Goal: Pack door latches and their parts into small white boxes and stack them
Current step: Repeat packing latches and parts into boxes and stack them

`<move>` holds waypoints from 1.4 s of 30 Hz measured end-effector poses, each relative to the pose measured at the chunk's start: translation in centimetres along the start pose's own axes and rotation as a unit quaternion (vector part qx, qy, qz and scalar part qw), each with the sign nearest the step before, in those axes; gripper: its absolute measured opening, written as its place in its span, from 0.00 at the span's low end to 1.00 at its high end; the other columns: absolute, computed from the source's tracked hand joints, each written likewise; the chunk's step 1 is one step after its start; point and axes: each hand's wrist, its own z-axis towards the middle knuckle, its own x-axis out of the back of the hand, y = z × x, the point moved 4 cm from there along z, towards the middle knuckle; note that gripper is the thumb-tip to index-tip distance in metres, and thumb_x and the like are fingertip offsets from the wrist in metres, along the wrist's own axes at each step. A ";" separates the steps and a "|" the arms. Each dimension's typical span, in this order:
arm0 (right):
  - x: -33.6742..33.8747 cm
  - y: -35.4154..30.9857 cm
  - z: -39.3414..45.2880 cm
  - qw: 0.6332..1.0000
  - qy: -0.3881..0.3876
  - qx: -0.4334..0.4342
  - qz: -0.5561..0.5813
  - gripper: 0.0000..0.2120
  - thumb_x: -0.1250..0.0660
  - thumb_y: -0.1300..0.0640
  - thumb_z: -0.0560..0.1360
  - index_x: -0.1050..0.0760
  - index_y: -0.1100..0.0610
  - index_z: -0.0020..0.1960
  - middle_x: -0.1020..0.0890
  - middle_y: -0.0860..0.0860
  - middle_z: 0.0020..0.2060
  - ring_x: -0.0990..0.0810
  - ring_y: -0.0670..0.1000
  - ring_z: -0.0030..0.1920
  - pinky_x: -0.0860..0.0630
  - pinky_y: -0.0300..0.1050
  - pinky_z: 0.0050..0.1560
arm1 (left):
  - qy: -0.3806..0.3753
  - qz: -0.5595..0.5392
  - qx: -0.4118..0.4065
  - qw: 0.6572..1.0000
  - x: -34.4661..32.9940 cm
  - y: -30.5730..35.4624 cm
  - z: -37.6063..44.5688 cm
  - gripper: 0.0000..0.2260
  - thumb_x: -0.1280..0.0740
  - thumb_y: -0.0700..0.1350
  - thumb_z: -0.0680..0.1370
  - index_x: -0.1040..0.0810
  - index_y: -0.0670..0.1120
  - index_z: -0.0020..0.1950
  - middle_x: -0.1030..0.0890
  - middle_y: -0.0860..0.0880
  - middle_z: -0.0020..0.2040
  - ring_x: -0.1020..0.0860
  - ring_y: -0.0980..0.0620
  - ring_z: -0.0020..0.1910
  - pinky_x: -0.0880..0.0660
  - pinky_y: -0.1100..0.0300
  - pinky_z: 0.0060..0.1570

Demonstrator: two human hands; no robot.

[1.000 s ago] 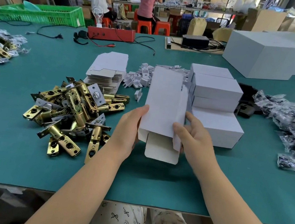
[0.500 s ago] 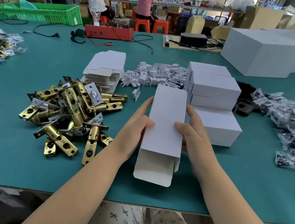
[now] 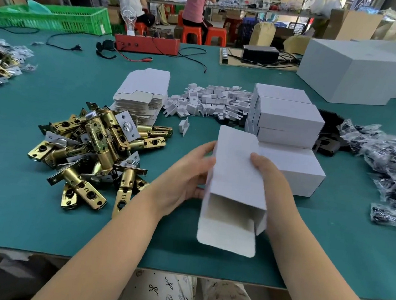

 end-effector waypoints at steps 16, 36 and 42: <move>-1.6 -1.3 -1.8 0.951 -0.057 0.238 -0.191 0.35 0.38 0.35 0.66 0.40 0.47 0.70 0.26 0.41 0.50 0.24 0.32 0.35 0.28 0.26 0.33 | 0.077 -0.059 -0.077 0.992 1.3 0.9 -0.3 0.44 0.34 0.39 0.66 0.48 0.55 0.79 0.27 0.46 0.67 0.18 0.55 0.45 0.22 0.64 0.39; -1.0 -1.1 -1.2 0.954 -0.209 0.160 -0.144 0.56 0.24 0.50 0.55 0.51 0.39 0.76 0.34 0.43 0.69 0.22 0.42 0.56 0.24 0.36 0.48 | -0.008 -0.031 -0.070 0.997 0.4 1.1 -0.9 0.46 0.27 0.43 0.58 0.40 0.56 0.74 0.31 0.53 0.71 0.21 0.53 0.59 0.23 0.59 0.53; -1.4 -0.9 -1.3 0.947 -0.192 0.195 -0.168 0.50 0.22 0.50 0.53 0.41 0.32 0.69 0.32 0.51 0.68 0.25 0.51 0.63 0.26 0.53 0.62 | 0.010 -0.128 -0.047 0.991 0.9 1.4 -0.7 0.55 0.17 0.48 0.51 0.38 0.55 0.75 0.27 0.46 0.70 0.22 0.47 0.60 0.22 0.54 0.50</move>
